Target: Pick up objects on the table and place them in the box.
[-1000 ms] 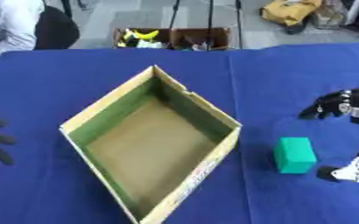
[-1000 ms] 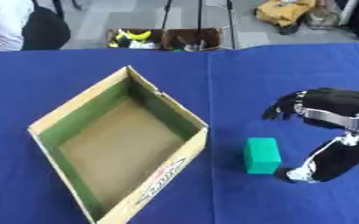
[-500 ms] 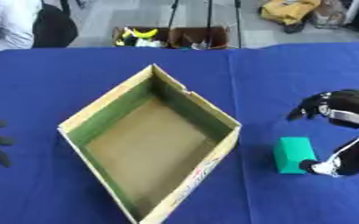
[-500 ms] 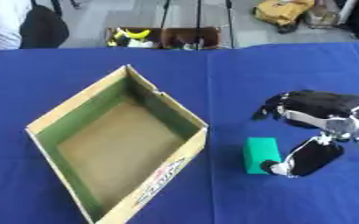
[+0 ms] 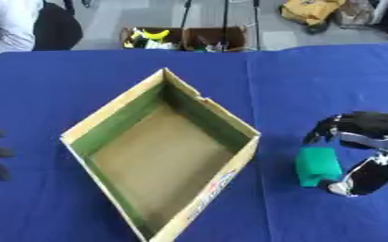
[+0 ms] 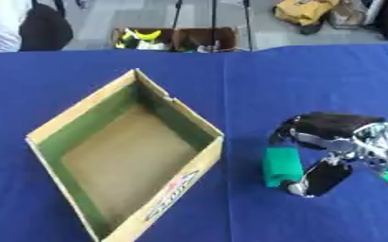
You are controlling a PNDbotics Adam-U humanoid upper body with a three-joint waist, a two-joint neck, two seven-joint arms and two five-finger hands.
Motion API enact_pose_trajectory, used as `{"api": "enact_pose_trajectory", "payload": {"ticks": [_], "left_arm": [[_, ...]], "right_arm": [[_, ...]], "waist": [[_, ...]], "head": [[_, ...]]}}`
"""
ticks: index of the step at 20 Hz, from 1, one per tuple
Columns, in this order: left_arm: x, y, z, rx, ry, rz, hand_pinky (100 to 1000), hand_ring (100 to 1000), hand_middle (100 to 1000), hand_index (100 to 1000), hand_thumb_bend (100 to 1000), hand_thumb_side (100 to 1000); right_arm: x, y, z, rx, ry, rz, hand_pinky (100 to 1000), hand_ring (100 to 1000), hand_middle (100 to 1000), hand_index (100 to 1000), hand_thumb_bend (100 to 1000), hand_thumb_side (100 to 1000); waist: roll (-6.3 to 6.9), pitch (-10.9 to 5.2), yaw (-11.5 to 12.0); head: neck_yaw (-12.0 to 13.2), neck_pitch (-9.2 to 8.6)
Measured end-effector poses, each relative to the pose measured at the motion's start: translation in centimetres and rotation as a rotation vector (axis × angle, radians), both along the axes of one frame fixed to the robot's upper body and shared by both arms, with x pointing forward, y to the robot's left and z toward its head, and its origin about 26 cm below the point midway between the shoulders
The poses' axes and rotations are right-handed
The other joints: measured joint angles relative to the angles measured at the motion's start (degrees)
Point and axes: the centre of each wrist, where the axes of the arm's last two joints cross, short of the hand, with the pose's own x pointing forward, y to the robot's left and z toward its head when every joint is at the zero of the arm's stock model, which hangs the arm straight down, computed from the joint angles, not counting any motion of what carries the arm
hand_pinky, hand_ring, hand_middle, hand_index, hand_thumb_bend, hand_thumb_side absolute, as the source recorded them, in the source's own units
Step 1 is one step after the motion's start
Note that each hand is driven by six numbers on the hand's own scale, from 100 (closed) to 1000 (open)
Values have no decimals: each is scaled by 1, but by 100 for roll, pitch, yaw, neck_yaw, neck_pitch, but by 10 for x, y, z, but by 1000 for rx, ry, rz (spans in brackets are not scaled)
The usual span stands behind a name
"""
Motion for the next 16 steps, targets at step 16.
{"api": "enact_pose_trajectory", "payload": {"ticks": [16], "left_arm": [[0, 0, 0, 2, 0, -3, 293, 516, 616, 855, 161, 933]], "right_arm": [[11, 0, -8, 55, -36, -33, 686, 679, 570, 715, 123, 259]], "waist": [[11, 7, -20]], "head": [[-2, -42]]}}
